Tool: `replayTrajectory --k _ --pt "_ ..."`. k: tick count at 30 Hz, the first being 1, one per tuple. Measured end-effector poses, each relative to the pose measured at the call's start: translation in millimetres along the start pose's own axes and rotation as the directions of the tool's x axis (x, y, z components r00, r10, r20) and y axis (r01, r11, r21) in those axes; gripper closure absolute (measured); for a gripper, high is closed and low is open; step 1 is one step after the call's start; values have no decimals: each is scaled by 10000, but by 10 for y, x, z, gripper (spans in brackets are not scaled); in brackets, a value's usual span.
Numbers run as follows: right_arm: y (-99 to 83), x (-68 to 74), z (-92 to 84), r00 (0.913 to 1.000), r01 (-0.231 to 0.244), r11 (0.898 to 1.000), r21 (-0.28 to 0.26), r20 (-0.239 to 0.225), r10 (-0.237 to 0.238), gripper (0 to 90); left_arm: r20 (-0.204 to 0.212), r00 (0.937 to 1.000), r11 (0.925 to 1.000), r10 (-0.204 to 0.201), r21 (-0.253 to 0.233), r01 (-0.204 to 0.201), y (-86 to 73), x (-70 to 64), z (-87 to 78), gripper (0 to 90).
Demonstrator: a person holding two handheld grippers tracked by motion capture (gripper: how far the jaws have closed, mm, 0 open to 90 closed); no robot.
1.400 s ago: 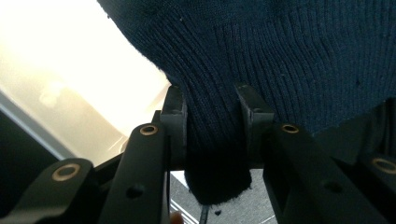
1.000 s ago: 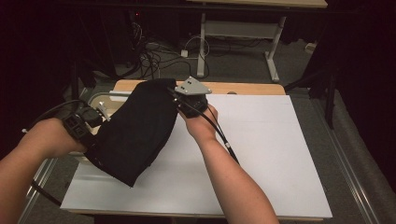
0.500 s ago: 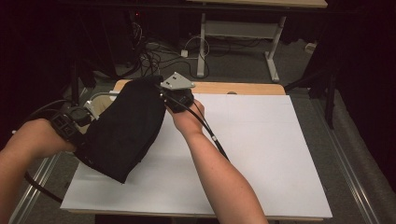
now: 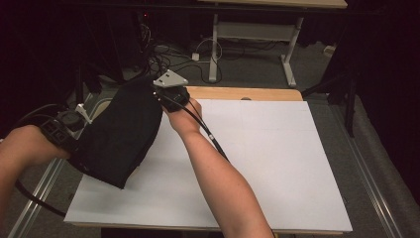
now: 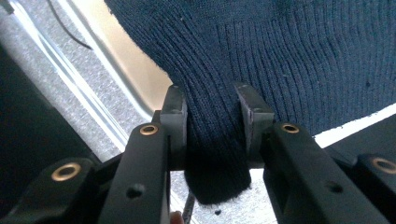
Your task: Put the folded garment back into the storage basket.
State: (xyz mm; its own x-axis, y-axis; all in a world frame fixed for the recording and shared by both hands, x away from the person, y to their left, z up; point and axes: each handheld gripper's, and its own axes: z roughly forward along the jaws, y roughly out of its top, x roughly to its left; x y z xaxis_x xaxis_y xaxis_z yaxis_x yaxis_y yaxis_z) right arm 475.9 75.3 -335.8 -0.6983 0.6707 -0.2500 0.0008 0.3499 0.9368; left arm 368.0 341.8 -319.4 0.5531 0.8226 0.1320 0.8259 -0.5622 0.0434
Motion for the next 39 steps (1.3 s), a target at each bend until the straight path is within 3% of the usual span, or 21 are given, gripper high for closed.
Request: replayTrajectory --k 10,15,18,22,24,29,31,34,36,39 --pt "118 167 311 9992 196 9996 -180 -350 -203 818 -190 9982 9983 -569 -136 567 -220 166 32 673" --pt "57 205 507 9988 192 9998 90 -444 -188 818 -101 9965 9965 -828 -141 827 -280 213 112 672" --pt "-51 217 614 9985 -126 9993 358 -524 144 818 132 9971 9972 -753 -34 754 -285 218 188 669" --pt "-203 240 702 9990 45 9964 847 -445 -8 816 443 9968 9977 -672 -50 675 -279 185 241 669" --pt "-252 201 720 9992 -46 9946 1034 -394 87 813 812 9955 9987 -478 -158 493 -275 133 242 669" --pt "-321 99 749 9984 -331 9904 1341 -421 390 802 826 9955 9988 -457 -135 470 -266 73 251 667" --pt "-362 102 769 9963 -526 9866 1541 -588 623 762 887 9945 9982 -556 -162 573 -275 91 259 657" --pt "-417 88 752 9935 -797 9848 1544 -688 911 616 835 9923 9954 -913 -223 934 -278 127 266 601" --pt "-435 28 694 9877 -1113 9828 1474 -925 1258 521 839 9904 9934 -1101 -220 1123 -272 144 262 570" --pt "-457 -34 577 9810 -1397 9819 1283 -1171 1549 449 743 9901 9915 -1189 -450 1224 -249 149 223 497"
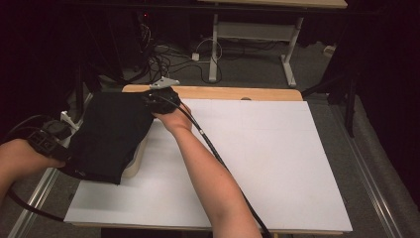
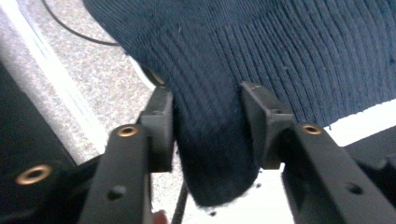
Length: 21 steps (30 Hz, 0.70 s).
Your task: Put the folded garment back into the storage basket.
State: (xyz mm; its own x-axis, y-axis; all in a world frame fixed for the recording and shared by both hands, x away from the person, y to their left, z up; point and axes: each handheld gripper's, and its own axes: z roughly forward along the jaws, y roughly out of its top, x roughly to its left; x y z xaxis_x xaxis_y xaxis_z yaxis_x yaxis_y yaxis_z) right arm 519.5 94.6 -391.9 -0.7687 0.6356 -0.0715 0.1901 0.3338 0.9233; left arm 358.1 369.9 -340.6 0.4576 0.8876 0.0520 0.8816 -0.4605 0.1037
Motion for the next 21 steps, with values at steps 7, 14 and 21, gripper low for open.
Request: replayTrajectory --k 7,14,21 --pt "-264 -12 -334 9975 -151 9999 64 -690 155 301 -382 9992 9962 -114 -868 81 108 -49 -183 429" --pt "-688 -26 -674 9962 -342 9990 276 -787 362 243 -537 9986 9970 20 -771 -61 240 -154 -122 444" --pt "-1063 -47 -930 9966 -537 9972 524 -599 568 191 -425 9990 9981 163 -586 -188 349 -222 37 496"
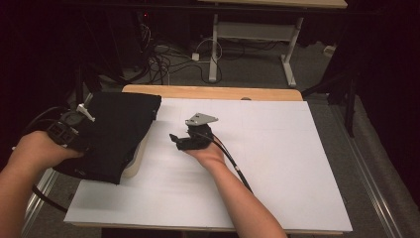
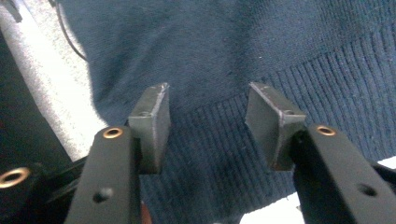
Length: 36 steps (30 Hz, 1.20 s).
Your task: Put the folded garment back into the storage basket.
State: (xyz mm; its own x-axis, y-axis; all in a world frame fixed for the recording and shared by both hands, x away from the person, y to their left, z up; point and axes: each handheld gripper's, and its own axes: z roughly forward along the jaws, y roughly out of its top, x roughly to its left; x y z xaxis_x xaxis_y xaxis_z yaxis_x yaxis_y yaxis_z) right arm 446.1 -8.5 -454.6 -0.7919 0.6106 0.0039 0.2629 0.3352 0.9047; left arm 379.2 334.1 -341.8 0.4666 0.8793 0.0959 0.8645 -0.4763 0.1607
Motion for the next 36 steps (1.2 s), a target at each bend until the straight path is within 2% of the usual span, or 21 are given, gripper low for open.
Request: replayTrajectory --k 4,5,6,7,12,13,14,18,23,28,30,31,34,36 --pt "-132 1 -123 10000 -31 10000 30 -62 31 167 -131 9999 9998 -49 202 52 32 -10 90 566" --pt "-214 5 -226 10000 -2 10000 62 -35 3 146 -266 9996 9992 -68 395 78 43 -11 148 639" --pt "-214 5 -226 10000 -2 10000 62 -35 3 146 -266 9996 9992 -68 395 78 43 -11 148 679" --pt "-272 2 -321 10000 -6 10000 15 -1 6 105 -380 9990 9981 -215 577 237 53 -15 204 724" --pt "-375 -2 -560 9993 149 9999 31 340 -150 40 -542 9985 9971 100 758 -58 78 -52 278 860" --pt "-375 -2 -560 9993 149 9999 31 340 -150 40 -591 9981 9966 165 819 -116 85 -58 294 860" --pt "-421 -11 -684 9989 198 9998 6 419 -198 33 -549 9982 9959 256 884 -207 99 -58 328 866" --pt "-497 -18 -903 9981 307 9995 -58 528 -303 30 -466 9987 9955 210 937 -165 115 -44 381 873" --pt "-625 -53 -1176 9958 393 9992 7 831 -392 26 -380 9984 9925 419 1162 -372 166 -37 508 874" --pt "-769 -102 -1447 9927 320 9995 -11 1167 -316 2 -210 9995 9909 239 1331 -209 237 -4 585 873" --pt "-792 -111 -1501 9920 321 9995 -40 1222 -314 2 -157 9997 9904 195 1374 -172 256 7 605 873" --pt "-836 -134 -1626 9901 249 9996 -144 1382 -227 2 -105 9998 9899 157 1408 -141 270 16 621 874" --pt "-870 -146 -1715 9887 237 9994 -259 1486 -196 2 -56 10000 9907 30 1358 -22 305 37 659 873" --pt "-942 -158 -1839 9870 171 9994 -309 1605 -119 2 -30 9999 9925 -117 1213 119 326 53 702 873"
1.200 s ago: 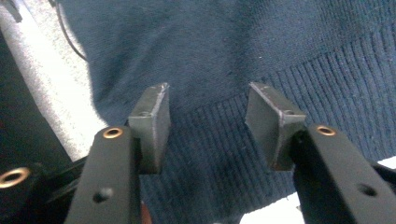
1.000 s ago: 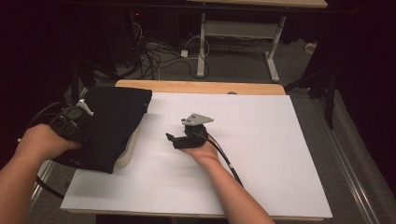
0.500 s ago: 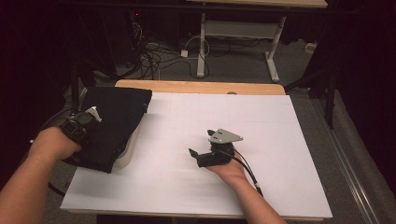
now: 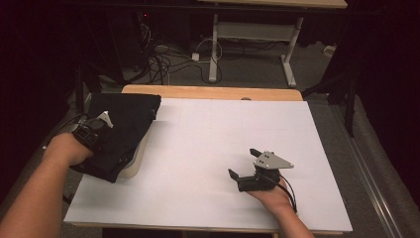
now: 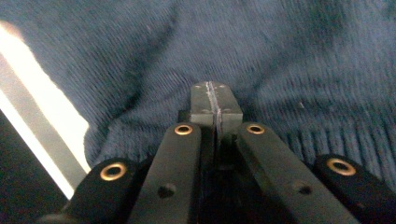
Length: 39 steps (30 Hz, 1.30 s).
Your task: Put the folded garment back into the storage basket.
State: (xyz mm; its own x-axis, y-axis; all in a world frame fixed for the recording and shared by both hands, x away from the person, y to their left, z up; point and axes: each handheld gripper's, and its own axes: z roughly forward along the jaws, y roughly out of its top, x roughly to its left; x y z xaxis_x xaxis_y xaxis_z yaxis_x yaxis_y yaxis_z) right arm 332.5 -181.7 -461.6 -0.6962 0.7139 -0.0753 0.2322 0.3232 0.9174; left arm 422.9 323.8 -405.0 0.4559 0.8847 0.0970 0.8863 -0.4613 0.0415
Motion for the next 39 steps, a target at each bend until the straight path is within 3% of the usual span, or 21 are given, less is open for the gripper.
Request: replayTrajectory --k 5,7,11,15,19,21,22,24,29,32,35,36,39 --pt "-85 -5 -146 9999 -19 10000 -50 99 20 2 316 9995 9999 -85 84 82 66 32 98 874" --pt "-104 0 -184 9999 4 10000 -52 100 -3 2 464 9989 9994 106 319 -121 124 31 161 873" --pt "-114 24 -209 9999 11 9999 -118 129 -10 2 825 9965 9975 98 690 -155 204 41 264 873" --pt "-104 55 -198 9999 114 9998 -145 86 -113 2 934 9956 9968 10 798 -85 226 43 311 873" --pt "-104 89 -175 9997 256 9996 -93 -2 -256 3 690 9976 9988 -28 490 -6 206 40 233 871" --pt "-103 95 -175 9996 294 9995 -104 3 -294 3 425 9991 10000 -28 9 28 156 28 94 864" --pt "-103 98 -178 9996 299 9995 -107 6 -299 3 425 9991 10000 -28 9 28 156 28 94 863" --pt "-107 98 -185 9996 297 9995 -104 34 -297 3 260 9997 9994 -14 -355 23 100 0 -73 863" --pt "-149 72 -193 9997 235 9997 -49 120 -234 3 142 9998 9957 139 -917 -126 28 -104 -317 865" --pt "-171 62 -206 9998 167 9999 -25 140 -167 2 204 9994 9940 266 -1065 -242 22 -167 -383 865" --pt "-186 48 -253 9996 122 9999 -39 248 -121 2 347 9973 9927 650 -1042 -610 42 -302 -416 865" --pt "-187 43 -265 9995 133 9999 -57 271 -131 2 451 9942 9911 976 -958 -930 60 -388 -398 865" --pt "-192 22 -302 9993 72 9999 -107 362 -68 2 789 9885 9894 1287 -782 -1225 85 -490 -343 865"
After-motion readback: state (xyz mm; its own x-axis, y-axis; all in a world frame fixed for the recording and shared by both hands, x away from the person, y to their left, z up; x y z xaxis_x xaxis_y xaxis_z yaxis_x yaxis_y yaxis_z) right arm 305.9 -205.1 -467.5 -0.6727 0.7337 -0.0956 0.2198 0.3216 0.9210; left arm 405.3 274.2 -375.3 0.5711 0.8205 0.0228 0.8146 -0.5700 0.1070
